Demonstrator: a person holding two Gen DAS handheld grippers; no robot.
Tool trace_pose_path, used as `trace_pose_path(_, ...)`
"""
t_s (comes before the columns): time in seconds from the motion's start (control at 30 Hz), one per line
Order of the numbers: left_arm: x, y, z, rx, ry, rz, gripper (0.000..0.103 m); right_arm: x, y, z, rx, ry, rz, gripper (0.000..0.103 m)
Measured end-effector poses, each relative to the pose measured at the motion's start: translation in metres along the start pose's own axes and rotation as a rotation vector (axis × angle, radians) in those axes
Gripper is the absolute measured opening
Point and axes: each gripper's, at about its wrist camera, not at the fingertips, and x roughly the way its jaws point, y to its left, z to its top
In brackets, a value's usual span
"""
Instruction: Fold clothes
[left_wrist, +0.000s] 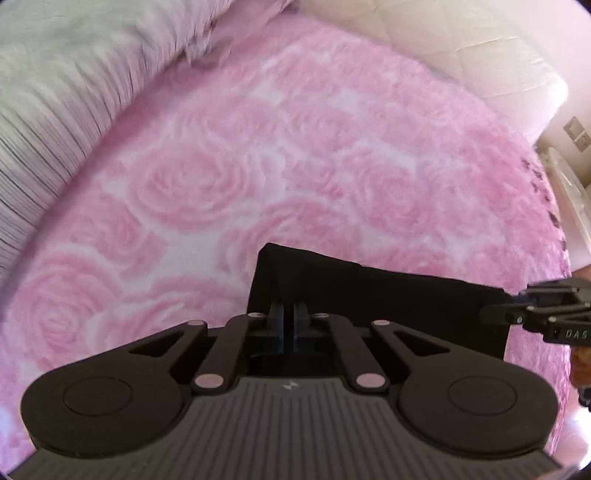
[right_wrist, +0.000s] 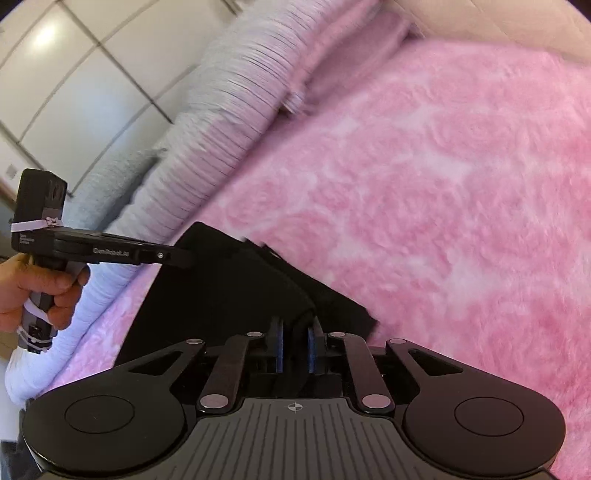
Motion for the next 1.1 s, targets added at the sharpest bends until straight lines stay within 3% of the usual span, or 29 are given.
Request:
trace_pose_path(0.23,0.034,0.016,-0.002,-0.05,0.018,0.001,0.015,0.01,-0.016,-0.005,-0.027,-0.009,0.033,0.011)
trace_pose_path(0.3,0.028,0.016,0.0,-0.036,0.019,0.009,0.02,0.01,-0.021,-0.004,-0.003,0.002,0.053,0.013)
trace_pose_path(0.43,-0.001,0.01,0.004,0.06,-0.013,0.064,0.019,-0.004,-0.017,0.001,-0.046,0.013,0.011,0.023)
trace_pose_path(0.53,-0.023,0.004,0.005,0.085,-0.072,0.07,0.018,-0.023,0.007,-0.002,-0.209,-0.058,-0.054,0.023)
trace_pose_path(0.6,-0.015,-0.003,0.005,0.089,-0.05,0.019,0.019,-0.032,0.031,-0.008,-0.356,-0.11,-0.068,0.023)
trace_pose_path(0.7,0.02,-0.013,0.005,0.125,0.011,0.002,0.015,-0.016,0.055,-0.019,-0.492,-0.081,-0.019,0.023)
trace_pose_path(0.8,0.05,-0.013,0.006,0.142,0.033,0.025,0.014,0.013,0.058,-0.026,-0.567,-0.023,-0.048,0.023)
trace_pose_path(0.87,0.055,-0.013,0.006,0.166,0.01,0.027,0.015,0.03,0.045,-0.027,-0.586,0.018,-0.079,0.02)
trace_pose_path(0.97,0.052,-0.009,0.004,0.16,-0.016,0.025,0.014,0.032,0.03,-0.028,-0.612,0.008,-0.049,0.016)
trace_pose_path(1.1,0.018,0.008,-0.011,0.1,-0.025,0.048,0.013,0.018,0.022,-0.022,-0.521,0.028,-0.049,0.016)
